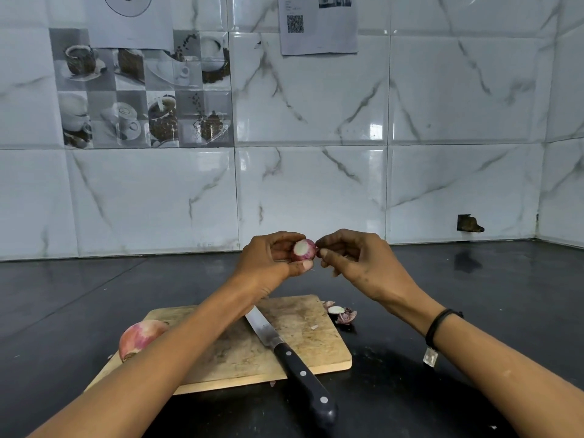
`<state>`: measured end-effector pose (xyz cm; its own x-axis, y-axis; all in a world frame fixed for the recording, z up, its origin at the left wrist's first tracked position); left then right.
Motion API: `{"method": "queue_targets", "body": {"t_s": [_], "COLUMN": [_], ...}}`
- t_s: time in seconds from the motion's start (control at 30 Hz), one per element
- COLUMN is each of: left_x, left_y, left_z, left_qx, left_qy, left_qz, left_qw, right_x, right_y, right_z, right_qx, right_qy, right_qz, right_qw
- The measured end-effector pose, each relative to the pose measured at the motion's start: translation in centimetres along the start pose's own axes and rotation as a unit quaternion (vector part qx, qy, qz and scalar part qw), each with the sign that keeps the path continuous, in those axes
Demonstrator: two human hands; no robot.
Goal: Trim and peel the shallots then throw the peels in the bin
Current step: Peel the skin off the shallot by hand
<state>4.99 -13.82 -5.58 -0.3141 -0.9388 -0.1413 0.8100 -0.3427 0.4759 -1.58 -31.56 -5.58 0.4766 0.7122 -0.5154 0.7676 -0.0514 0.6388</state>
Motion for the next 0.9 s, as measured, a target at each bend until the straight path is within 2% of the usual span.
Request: {"method": "queue_targets", "body": {"t_s": [0.17,0.37,0.63,0.77,0.9], "left_x": [0.5,1.1,1.6,1.3,1.6], "left_y": [0.2,-0.1,-0.3,-0.6,-0.8], "left_z": [-0.1,0.5,0.7,0.8,1.2], "left_qx": [-0.052,-0.08,-0.103,-0.119,-0.127], "left_qy": [-0.103,-0.307,-0.369,-0.341,-0.365], "left_qz": [-0.019,-0.046,-0.044,-0.055,-0.071], "left_qw": [0.993,0.947,0.923,0.931,0.92], "right_x": [-0.6,-0.7,-0.6,-0.4,-0.6], "right_y": [0.0,-0.2,-0.2,-0.3,-0.3], "right_z": [-0.1,-0.9,-1.6,-1.8,-1.9], "right_qx": [0.003,-0.008,-0.044,-0.055,-0.067], "right_qy": [-0.004,0.038,0.037,0.029,0.02], "right_qz": [0.013,0.038,0.052,0.049,0.058], "right_qw": [1.0,0.998,0.997,0.997,0.996]}}
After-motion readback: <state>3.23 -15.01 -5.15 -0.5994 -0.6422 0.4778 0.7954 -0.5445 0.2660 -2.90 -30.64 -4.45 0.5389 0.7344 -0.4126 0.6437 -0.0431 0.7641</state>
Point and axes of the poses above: each hand's wrist, its own y-axis towards the middle knuckle, its own x-axis out of the palm, z = x × y, the point moved 2 cm from there along y, towards the middle knuckle, and after that the axes turned 8 degrees about -y, right-handed, at the moved point
